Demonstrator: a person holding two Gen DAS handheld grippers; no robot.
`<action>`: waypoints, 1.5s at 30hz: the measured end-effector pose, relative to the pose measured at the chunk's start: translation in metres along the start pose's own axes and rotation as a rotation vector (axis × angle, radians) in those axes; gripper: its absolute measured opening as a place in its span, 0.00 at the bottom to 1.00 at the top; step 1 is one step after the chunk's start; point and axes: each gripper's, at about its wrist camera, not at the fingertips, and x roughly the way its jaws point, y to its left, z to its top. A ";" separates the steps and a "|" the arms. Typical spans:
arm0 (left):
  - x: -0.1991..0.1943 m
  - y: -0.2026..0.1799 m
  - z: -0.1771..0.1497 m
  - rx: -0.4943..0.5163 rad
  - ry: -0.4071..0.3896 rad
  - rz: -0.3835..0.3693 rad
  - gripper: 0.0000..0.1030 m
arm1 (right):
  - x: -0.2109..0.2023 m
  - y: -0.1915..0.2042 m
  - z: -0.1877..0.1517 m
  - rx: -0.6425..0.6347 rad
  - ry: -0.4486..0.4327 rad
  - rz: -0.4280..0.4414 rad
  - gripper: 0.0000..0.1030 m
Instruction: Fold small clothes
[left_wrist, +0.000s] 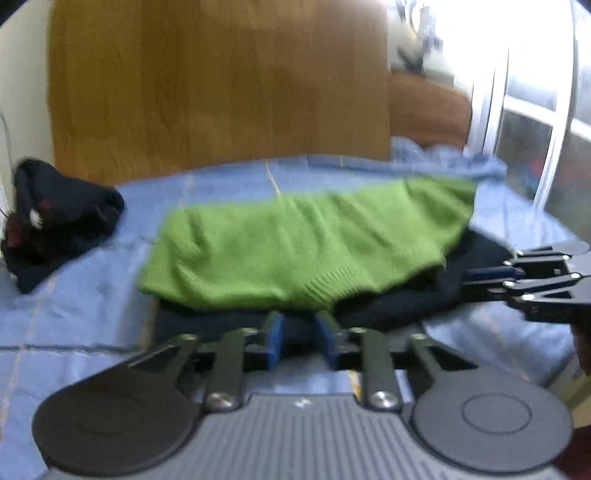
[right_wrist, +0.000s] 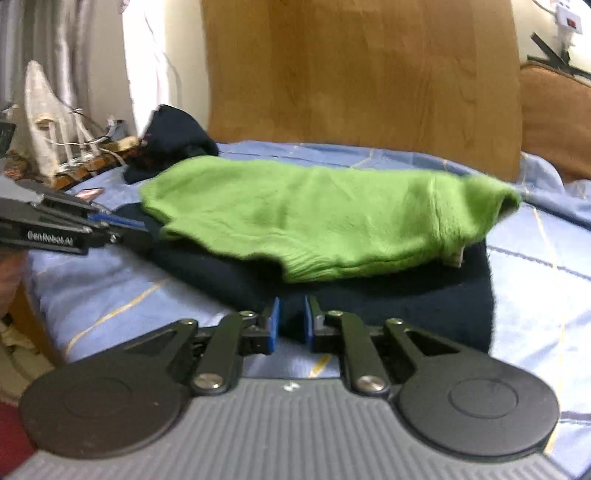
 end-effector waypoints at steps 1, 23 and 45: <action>-0.009 0.011 0.003 -0.029 -0.034 0.009 0.44 | -0.013 -0.006 0.007 0.012 -0.043 0.006 0.21; 0.053 0.115 0.051 -0.401 0.087 0.070 0.12 | -0.046 -0.098 0.016 0.568 -0.244 -0.132 0.10; 0.048 0.034 0.043 -0.132 -0.006 0.107 0.27 | -0.010 -0.049 0.010 0.412 -0.076 0.087 0.38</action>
